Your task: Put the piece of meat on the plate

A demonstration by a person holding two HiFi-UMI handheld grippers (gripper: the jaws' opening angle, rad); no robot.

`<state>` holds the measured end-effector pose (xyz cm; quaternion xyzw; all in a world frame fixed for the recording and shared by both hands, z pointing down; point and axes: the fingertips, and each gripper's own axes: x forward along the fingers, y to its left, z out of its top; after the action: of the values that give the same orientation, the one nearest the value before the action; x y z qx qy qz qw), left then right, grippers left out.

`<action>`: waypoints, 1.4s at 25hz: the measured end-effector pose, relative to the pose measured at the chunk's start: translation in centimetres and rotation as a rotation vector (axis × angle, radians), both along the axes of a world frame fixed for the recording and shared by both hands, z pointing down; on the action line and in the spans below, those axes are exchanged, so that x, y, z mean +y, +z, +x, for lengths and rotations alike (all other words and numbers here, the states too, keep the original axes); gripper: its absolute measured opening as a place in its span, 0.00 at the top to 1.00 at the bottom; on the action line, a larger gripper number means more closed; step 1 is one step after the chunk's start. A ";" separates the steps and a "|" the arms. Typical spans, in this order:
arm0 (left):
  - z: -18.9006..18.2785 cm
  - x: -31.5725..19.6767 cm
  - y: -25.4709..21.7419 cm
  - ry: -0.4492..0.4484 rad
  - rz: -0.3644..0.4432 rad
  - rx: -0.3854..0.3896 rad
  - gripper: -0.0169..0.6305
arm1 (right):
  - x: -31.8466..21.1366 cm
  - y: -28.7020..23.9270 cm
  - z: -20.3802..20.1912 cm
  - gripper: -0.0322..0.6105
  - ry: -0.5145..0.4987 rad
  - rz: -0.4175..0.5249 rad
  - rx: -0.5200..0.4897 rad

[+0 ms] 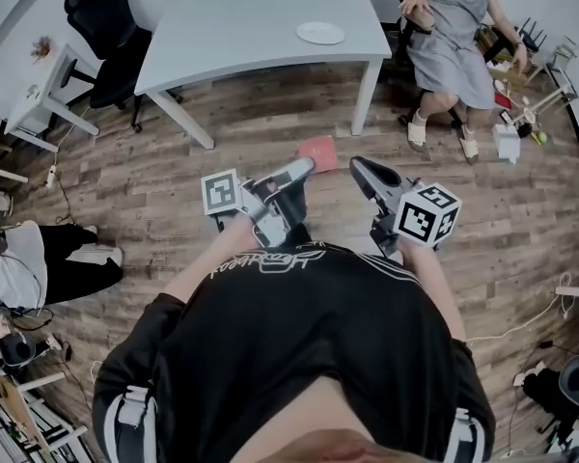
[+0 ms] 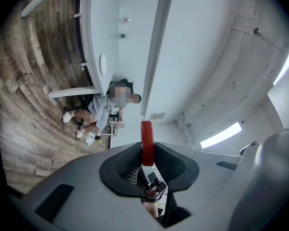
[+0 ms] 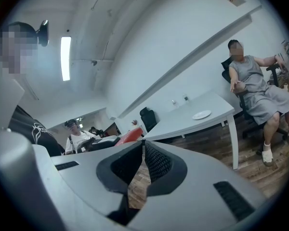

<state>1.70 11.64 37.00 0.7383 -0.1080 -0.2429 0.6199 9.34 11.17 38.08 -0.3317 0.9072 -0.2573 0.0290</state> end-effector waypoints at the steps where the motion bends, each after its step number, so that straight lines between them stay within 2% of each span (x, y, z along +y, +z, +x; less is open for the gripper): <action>1: 0.0 -0.3 0.2 -0.002 -0.003 0.001 0.85 | -0.3 0.2 0.0 0.92 -0.002 -0.004 0.000; 10: -0.4 -5.2 2.6 0.005 -0.021 0.030 0.85 | -5.2 2.5 -0.2 0.92 0.012 -0.025 0.022; 19: -1.9 -17.5 3.2 0.023 -0.060 0.042 0.85 | -17.1 2.8 -1.6 0.92 0.042 -0.073 0.030; 28: -2.9 -29.6 3.4 0.068 -0.103 0.001 0.85 | -28.7 3.4 -2.5 0.92 0.087 -0.146 -0.004; 35: -3.6 -36.7 4.6 0.089 -0.141 -0.023 0.85 | -35.7 5.1 -2.2 0.92 0.127 -0.208 -0.023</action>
<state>-1.94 -25.05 41.57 0.6996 -0.0991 -0.1983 0.6793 7.12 -24.49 43.14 -0.3869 0.8522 -0.3515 0.0210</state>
